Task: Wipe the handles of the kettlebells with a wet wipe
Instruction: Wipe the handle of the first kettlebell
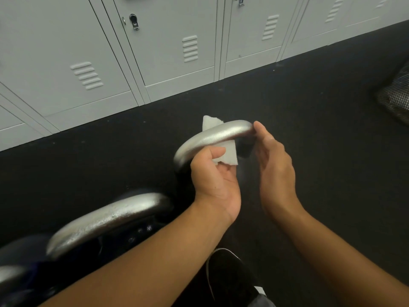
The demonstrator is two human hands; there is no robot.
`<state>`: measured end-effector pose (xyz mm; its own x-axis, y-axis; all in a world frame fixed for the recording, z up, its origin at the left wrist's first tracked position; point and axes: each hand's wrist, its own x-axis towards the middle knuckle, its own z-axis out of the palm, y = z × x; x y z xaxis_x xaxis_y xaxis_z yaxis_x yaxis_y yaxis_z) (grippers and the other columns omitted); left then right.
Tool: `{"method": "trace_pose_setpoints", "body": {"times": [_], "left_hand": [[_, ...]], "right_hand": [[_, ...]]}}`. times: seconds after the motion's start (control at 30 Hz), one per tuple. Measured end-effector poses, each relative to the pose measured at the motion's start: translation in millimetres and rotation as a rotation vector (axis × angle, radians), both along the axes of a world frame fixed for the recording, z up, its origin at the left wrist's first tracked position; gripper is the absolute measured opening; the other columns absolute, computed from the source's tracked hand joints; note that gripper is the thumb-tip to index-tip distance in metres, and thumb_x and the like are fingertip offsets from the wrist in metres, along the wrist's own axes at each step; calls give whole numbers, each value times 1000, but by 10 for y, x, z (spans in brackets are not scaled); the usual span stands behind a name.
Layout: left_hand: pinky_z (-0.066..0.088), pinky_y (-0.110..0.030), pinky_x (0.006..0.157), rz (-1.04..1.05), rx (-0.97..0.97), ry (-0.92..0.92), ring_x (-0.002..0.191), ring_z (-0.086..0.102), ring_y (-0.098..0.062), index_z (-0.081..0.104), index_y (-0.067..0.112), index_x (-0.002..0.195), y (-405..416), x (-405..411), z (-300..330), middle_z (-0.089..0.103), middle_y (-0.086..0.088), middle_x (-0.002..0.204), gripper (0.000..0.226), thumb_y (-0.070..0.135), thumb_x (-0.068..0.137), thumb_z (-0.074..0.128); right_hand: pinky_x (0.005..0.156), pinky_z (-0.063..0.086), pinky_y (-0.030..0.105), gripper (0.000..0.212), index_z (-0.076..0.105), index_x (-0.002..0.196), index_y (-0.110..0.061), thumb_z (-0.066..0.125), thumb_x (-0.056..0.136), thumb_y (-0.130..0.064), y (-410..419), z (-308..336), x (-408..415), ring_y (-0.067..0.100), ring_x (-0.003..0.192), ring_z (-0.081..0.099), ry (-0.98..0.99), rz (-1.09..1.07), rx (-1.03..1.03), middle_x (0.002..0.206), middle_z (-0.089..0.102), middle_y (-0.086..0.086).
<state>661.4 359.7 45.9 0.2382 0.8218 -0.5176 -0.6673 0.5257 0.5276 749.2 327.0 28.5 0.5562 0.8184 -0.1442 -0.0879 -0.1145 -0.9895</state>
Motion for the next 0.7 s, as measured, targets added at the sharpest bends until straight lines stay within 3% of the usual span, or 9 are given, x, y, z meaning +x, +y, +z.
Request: {"method": "trace_pose_setpoints", "body": {"times": [0.07,0.13,0.23,0.3,0.37,0.53,0.63,0.7], "left_hand": [[43,-47,116,-83,70,-8,127,64,-31,57,9,142,49,23,-33,68,-17,133,71,14,71,58],[41,-48,118,-112,78,8,130,62,-32,57,8,142,36,35,-74,66,-18,136,74,15,68,59],[38,-47,120,-147,109,47,132,60,-30,60,8,139,-26,56,-120,65,-16,137,71,14,67,58],[36,-47,122,-168,158,80,133,59,-29,59,9,139,-44,64,-141,64,-16,138,72,15,68,58],[36,-48,122,-195,204,107,134,57,-29,56,9,143,-66,77,-141,63,-16,139,73,16,70,57],[38,-49,120,-300,279,196,134,57,-26,56,11,143,-58,130,-134,63,-14,139,75,19,68,60],[38,-52,118,-322,300,250,131,58,-28,63,4,131,46,140,-106,64,-18,134,80,32,56,67],[39,-52,118,-320,336,261,132,57,-27,62,8,133,28,137,-113,63,-16,135,80,32,57,66]], "right_hand": [[79,41,-3,34,65,106,-47,35,112,-33,63,33,40,-29,95,58,-17,30,-18,91,67,-45],[81,39,-6,35,62,123,-48,32,113,-33,86,4,77,-30,103,54,-80,58,-41,106,65,-45],[106,38,7,44,55,148,-33,29,113,-26,84,-96,181,-15,132,48,-172,60,-29,144,57,-22],[114,39,19,45,57,148,-28,30,111,-25,121,-101,204,-7,135,49,-211,62,-15,146,58,-15],[115,41,23,47,58,146,-27,32,107,-32,161,-93,207,-5,135,51,-212,80,3,145,60,-14],[106,42,9,45,57,146,-29,28,112,-27,170,-150,236,-9,131,51,-257,113,19,144,59,-15],[103,42,10,49,58,143,-29,28,104,-32,175,-198,278,-7,130,52,-281,108,32,140,60,-14],[103,41,13,50,58,142,-30,27,104,-34,182,-200,286,-6,130,52,-281,112,29,139,61,-14]]}}
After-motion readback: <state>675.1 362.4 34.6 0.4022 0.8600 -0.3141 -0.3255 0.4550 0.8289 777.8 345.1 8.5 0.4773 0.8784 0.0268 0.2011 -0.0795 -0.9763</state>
